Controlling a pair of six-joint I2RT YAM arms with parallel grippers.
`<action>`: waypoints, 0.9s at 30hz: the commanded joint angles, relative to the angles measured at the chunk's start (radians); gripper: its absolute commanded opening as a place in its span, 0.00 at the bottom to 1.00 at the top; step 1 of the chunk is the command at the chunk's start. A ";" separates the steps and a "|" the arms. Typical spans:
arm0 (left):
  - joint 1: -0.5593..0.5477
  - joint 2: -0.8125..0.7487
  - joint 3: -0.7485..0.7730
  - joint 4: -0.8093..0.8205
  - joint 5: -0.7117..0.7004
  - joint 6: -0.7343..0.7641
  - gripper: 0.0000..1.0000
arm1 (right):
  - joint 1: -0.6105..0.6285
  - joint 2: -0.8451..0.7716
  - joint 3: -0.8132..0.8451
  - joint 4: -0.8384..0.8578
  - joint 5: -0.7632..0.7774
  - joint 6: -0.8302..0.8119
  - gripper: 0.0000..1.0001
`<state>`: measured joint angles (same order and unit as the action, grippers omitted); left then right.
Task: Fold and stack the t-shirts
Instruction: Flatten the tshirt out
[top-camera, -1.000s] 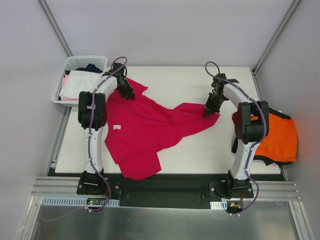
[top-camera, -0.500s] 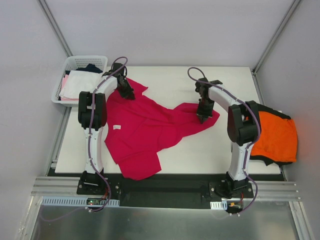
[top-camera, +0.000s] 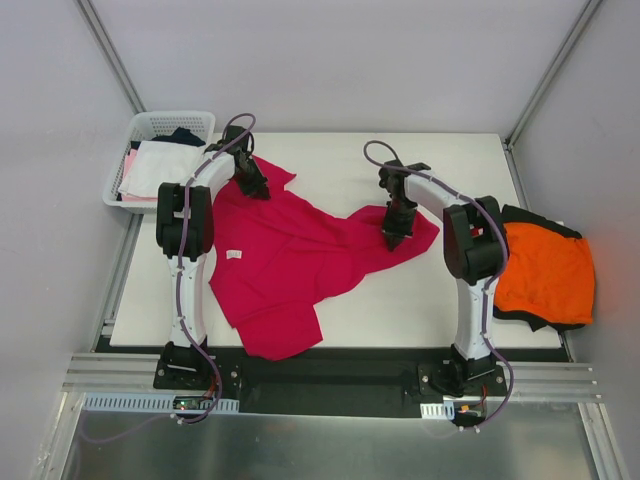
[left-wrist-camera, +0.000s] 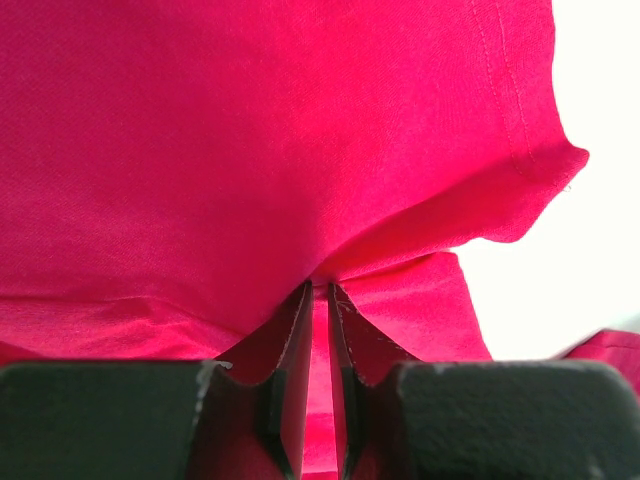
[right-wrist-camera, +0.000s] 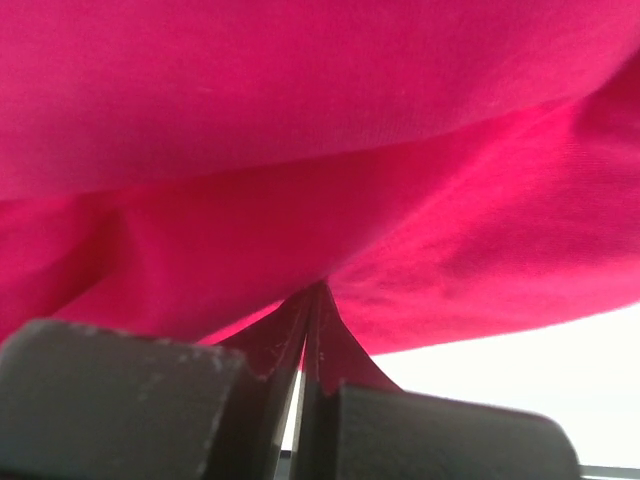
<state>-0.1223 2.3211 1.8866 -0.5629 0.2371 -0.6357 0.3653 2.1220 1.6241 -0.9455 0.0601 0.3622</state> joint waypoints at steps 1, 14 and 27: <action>0.015 -0.008 -0.001 -0.043 0.008 0.031 0.12 | 0.000 -0.040 -0.061 0.013 -0.040 0.046 0.01; 0.052 -0.014 0.023 -0.048 0.011 0.019 0.13 | -0.019 -0.180 -0.276 0.014 -0.036 0.086 0.01; 0.116 0.021 0.081 -0.088 -0.015 0.047 0.13 | -0.075 -0.338 -0.434 -0.065 -0.039 0.126 0.01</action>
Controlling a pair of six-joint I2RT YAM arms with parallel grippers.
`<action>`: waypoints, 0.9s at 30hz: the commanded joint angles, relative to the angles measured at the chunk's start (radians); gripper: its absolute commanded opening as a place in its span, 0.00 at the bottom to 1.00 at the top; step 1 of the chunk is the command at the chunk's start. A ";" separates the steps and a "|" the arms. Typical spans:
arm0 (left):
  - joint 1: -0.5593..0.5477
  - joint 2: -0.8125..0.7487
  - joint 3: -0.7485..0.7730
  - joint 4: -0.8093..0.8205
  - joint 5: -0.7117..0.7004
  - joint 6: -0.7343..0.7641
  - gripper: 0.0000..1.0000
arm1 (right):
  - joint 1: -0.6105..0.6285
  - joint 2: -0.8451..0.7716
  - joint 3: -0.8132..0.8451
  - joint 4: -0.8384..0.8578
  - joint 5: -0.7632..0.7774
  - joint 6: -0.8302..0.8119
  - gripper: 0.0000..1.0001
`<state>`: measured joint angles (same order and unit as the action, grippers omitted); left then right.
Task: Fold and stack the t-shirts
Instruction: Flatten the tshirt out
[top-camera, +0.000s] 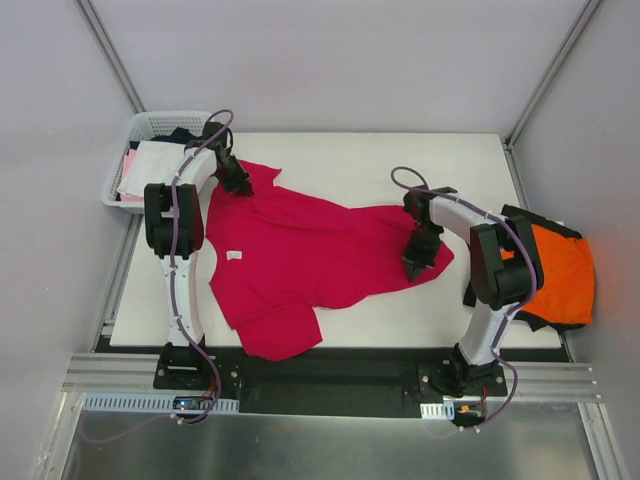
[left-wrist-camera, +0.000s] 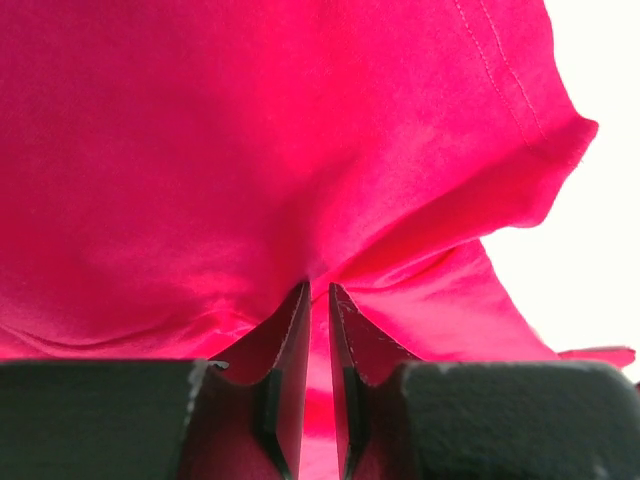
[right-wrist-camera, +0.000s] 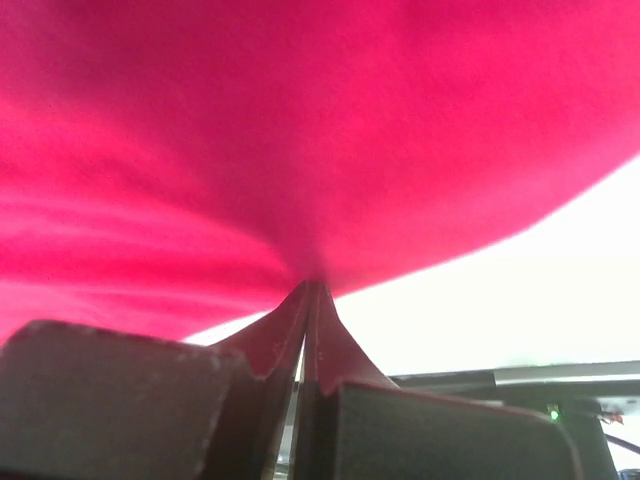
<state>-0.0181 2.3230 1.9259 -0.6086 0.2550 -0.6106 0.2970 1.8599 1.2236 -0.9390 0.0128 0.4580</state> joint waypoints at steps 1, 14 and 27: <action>0.012 0.024 0.045 -0.045 -0.036 0.023 0.13 | -0.007 -0.083 -0.041 -0.076 0.009 0.033 0.01; 0.012 0.021 0.082 -0.062 0.003 0.012 0.13 | -0.030 -0.113 0.010 -0.095 -0.037 -0.008 0.01; -0.115 0.009 0.302 -0.017 0.222 -0.021 0.26 | -0.087 0.091 0.296 -0.045 -0.201 -0.113 0.16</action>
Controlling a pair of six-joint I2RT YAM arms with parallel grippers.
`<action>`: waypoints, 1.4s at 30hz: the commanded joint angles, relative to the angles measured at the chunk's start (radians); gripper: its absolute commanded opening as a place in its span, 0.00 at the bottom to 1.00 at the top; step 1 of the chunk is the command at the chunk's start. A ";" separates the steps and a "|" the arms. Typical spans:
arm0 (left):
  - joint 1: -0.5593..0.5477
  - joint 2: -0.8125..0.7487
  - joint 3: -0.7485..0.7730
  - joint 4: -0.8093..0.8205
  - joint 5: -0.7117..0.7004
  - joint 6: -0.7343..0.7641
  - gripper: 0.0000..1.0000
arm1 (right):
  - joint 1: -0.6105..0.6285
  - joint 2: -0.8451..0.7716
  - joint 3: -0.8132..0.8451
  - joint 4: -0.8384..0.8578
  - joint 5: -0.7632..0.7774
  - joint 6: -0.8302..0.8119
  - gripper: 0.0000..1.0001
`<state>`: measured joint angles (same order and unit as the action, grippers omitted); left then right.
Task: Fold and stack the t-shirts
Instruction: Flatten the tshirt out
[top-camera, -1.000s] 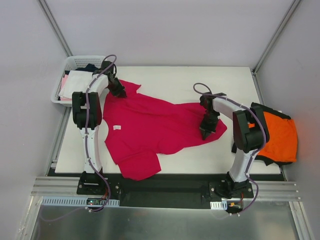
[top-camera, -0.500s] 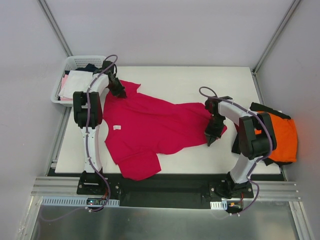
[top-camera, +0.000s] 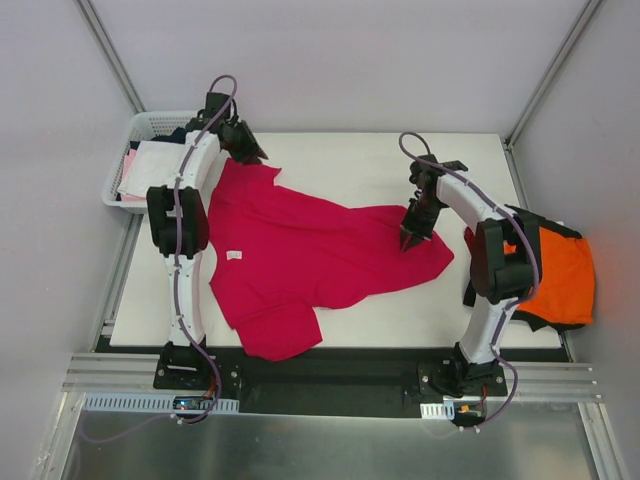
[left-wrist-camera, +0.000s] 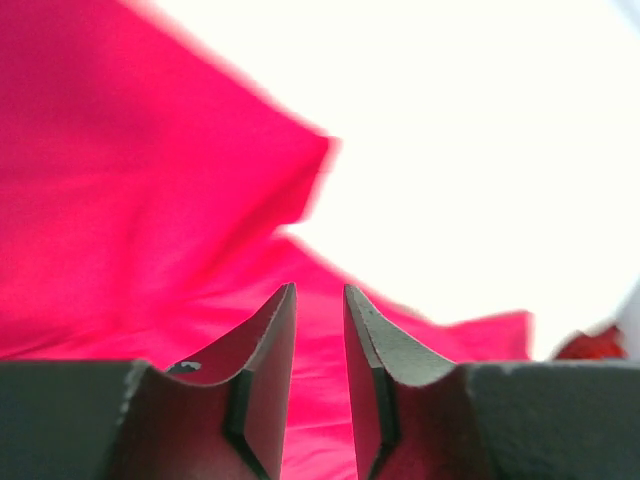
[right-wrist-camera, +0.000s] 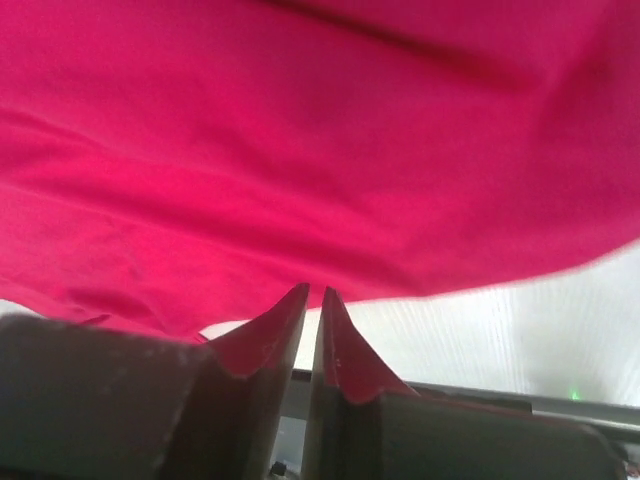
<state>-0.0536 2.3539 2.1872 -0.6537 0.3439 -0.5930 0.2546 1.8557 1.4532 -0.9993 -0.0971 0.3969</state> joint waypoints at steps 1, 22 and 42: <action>-0.098 -0.010 0.039 0.029 0.148 -0.039 0.26 | -0.072 0.117 0.097 0.030 -0.116 -0.055 0.18; -0.371 -0.116 -0.371 0.108 0.210 -0.022 0.24 | -0.233 0.424 0.434 0.195 -0.302 -0.061 0.37; -0.422 -0.289 -0.707 0.170 0.191 -0.073 0.24 | -0.265 0.446 0.306 0.378 -0.441 -0.030 0.34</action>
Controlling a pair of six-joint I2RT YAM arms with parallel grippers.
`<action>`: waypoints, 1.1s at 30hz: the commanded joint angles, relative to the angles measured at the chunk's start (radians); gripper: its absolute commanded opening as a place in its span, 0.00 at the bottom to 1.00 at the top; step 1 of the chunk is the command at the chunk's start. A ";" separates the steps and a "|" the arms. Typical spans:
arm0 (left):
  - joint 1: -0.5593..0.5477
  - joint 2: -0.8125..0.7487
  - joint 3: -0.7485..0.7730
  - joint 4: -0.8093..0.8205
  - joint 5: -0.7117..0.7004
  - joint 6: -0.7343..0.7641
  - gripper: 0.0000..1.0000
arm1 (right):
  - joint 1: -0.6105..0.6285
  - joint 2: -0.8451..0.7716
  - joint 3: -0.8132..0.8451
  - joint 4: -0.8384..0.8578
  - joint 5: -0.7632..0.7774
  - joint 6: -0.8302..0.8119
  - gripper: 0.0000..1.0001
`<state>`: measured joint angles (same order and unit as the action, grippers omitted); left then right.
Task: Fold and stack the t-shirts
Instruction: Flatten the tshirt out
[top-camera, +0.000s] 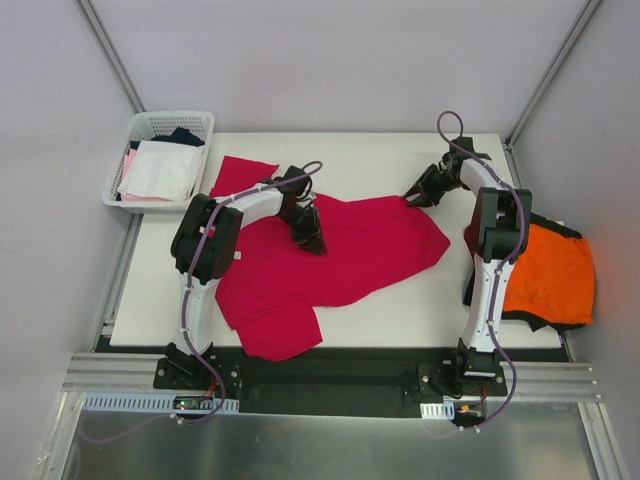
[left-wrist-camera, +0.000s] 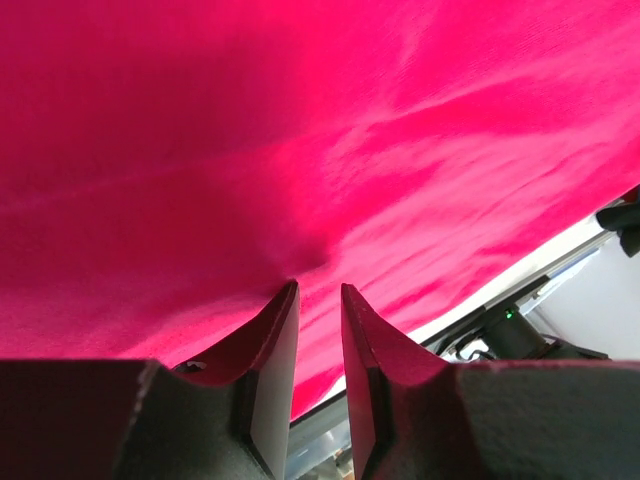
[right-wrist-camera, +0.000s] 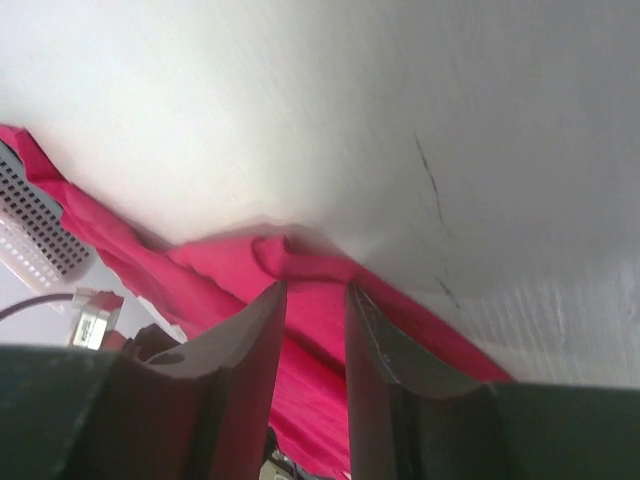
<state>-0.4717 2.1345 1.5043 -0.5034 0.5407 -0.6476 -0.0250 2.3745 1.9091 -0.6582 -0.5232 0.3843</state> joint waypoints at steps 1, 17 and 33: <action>-0.004 -0.071 -0.020 0.020 -0.007 -0.018 0.23 | 0.017 -0.134 -0.169 -0.013 0.041 -0.024 0.34; -0.004 -0.028 0.111 0.020 0.087 -0.087 0.24 | 0.069 -0.408 -0.326 -0.166 -0.040 -0.223 0.30; -0.041 -0.058 0.145 0.019 0.219 -0.121 0.25 | -0.012 -0.077 0.034 -0.078 -0.043 -0.147 0.34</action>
<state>-0.5045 2.1296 1.6230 -0.4767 0.7071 -0.7677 0.0177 2.2337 1.8446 -0.7532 -0.5415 0.2089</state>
